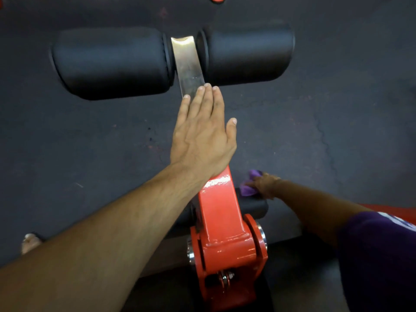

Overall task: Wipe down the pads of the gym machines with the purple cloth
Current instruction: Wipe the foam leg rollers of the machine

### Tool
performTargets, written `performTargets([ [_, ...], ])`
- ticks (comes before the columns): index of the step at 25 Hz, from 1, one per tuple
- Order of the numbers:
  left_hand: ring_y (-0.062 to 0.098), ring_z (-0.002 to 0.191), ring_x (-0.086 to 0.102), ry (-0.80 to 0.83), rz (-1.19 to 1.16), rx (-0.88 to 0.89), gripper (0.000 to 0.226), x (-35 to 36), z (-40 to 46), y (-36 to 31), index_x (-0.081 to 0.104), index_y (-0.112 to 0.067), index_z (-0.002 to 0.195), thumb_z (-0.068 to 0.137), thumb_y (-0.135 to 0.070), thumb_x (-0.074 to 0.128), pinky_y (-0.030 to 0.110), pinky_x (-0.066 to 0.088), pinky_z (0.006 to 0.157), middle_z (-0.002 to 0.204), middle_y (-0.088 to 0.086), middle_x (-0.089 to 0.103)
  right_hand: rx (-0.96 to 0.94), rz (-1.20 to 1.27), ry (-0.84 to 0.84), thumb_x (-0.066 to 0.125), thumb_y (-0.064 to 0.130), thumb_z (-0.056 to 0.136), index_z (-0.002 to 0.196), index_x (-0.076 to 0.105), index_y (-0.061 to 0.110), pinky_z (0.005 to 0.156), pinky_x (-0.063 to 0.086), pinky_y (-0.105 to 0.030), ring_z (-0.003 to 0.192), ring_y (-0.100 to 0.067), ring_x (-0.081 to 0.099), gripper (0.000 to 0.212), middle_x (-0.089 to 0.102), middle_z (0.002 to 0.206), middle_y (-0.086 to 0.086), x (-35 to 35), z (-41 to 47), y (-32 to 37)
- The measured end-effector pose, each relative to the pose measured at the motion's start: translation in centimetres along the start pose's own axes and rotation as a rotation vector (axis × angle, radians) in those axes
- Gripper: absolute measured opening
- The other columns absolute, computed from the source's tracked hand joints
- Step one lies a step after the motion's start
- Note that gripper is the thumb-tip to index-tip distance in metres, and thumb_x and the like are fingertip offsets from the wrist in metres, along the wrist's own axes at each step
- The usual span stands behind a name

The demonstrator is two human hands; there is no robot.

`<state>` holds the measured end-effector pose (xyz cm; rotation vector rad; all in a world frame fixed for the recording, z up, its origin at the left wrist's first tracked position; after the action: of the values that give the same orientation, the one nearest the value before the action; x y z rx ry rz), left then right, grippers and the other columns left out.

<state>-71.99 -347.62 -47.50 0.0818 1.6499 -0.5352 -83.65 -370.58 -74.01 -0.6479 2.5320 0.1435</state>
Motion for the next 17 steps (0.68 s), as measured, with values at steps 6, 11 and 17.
performTargets([
  [6, 0.022, 0.16, 0.006, 0.019, -0.054, -0.01, 0.068, -0.1, 0.0, 0.3, 0.013, -0.003, 0.163, 0.109, -0.04, 0.028, 0.042, -0.003, 0.13, 0.172, 0.013, 0.014, 0.327, 0.577, -0.2, 0.068, 0.021, 0.088, 0.142, 0.054, 0.023, 0.093, 0.045, -0.031, 0.119, -0.031, 0.061, 0.055, 0.065, 0.132, -0.01, -6.3, -10.6, -2.9],
  [11, 0.022, 0.16, -0.002, 0.03, -0.279, 0.173, 0.065, -1.5, -3.0, 2.8, 0.005, -0.005, 0.164, 0.112, -0.032, 0.033, 0.037, -0.006, 0.128, 0.173, 0.012, 0.002, 0.351, 0.851, -0.783, 0.06, 0.012, 0.081, 0.13, 0.062, 0.037, 0.072, 0.049, -0.022, 0.095, -0.018, 0.068, 0.055, 0.068, 0.114, 0.004, -16.3, -22.4, 4.0],
  [17, 0.014, 0.159, -0.007, 0.144, -0.286, 0.108, 0.064, -0.2, -11.0, 17.2, 0.001, -0.013, 0.165, 0.112, -0.029, 0.033, 0.036, -0.001, 0.13, 0.173, 0.002, -0.005, 0.153, 0.932, -1.399, 0.06, 0.004, 0.076, 0.129, 0.065, 0.016, 0.095, 0.041, -0.015, 0.108, -0.001, 0.058, 0.055, 0.062, 0.117, 0.002, -24.8, -31.5, 18.3],
])
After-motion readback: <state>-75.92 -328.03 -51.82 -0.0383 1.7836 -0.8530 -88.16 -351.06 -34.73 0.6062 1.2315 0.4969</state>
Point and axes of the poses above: each hand's wrist, its own z-axis towards the middle knuckle, its own x-axis out of the palm, y = z × x, the point moved 5 cm from there along z, towards the middle knuckle
